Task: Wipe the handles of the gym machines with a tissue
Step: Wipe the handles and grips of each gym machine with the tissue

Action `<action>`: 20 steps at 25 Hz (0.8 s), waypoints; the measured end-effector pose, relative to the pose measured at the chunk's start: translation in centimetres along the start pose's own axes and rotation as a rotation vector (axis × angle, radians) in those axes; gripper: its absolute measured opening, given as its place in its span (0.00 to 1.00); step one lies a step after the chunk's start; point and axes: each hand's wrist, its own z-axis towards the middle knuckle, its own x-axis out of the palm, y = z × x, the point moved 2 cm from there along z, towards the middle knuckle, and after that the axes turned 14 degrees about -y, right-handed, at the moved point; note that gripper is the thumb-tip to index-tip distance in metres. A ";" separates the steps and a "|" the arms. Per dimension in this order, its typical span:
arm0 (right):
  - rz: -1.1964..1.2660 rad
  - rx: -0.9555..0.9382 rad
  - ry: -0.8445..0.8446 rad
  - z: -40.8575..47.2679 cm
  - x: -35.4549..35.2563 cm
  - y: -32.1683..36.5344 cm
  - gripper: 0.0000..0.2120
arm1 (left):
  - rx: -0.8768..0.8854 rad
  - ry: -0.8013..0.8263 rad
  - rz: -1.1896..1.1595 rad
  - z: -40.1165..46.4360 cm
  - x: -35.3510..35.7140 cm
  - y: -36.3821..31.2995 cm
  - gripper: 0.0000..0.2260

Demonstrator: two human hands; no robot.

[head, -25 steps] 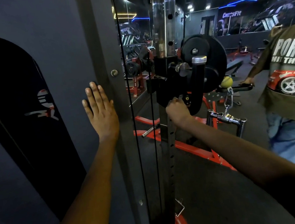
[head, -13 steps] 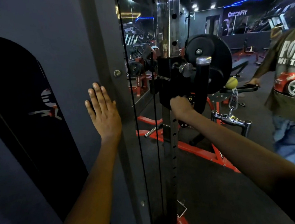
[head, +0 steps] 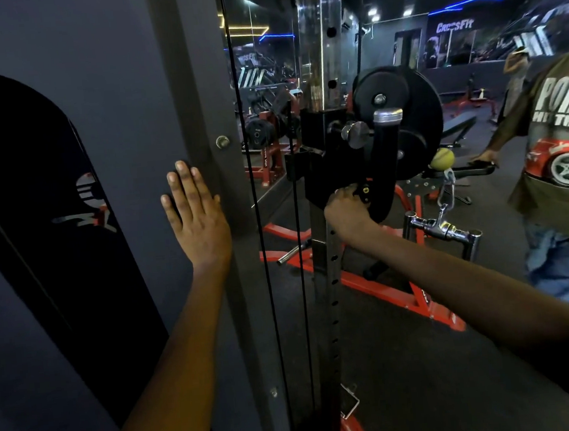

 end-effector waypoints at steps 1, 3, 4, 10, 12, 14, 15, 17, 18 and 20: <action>-0.106 -0.064 -0.026 -1.6 0.8 0.2 0.20 | -0.002 0.001 -0.007 0.0 0.0 -0.1 0.28; -0.281 -0.184 -0.061 -4.3 2.4 0.0 0.25 | -0.007 0.010 -0.022 0.0 0.1 -0.1 0.28; -0.318 -0.219 -0.075 -4.4 3.2 -0.2 0.26 | -0.012 0.012 -0.027 -0.1 0.1 -0.1 0.28; -0.367 -0.213 -0.068 -1.6 3.3 1.1 0.25 | 0.004 0.012 0.007 0.0 -0.1 0.0 0.29; -0.344 -0.246 -0.105 -3.7 3.7 0.1 0.22 | -0.003 0.012 -0.005 0.0 -0.1 0.0 0.28; -0.341 -0.282 -0.099 -4.8 3.1 -0.5 0.21 | -0.016 0.029 -0.013 0.0 -0.1 -0.1 0.28; -0.330 -0.280 -0.086 -4.2 3.0 -0.4 0.21 | -0.009 0.030 -0.001 0.1 -0.1 -0.2 0.29; -0.299 -0.229 -0.044 -2.2 2.5 0.2 0.22 | -0.004 0.047 -0.003 0.3 -0.2 -0.2 0.29; -0.297 -0.207 -0.015 -1.6 2.4 0.5 0.23 | -0.005 0.064 -0.019 0.3 -0.3 -0.1 0.29; -0.299 -0.232 -0.007 -1.8 3.0 0.7 0.24 | -0.003 0.062 -0.019 0.4 -0.5 0.0 0.28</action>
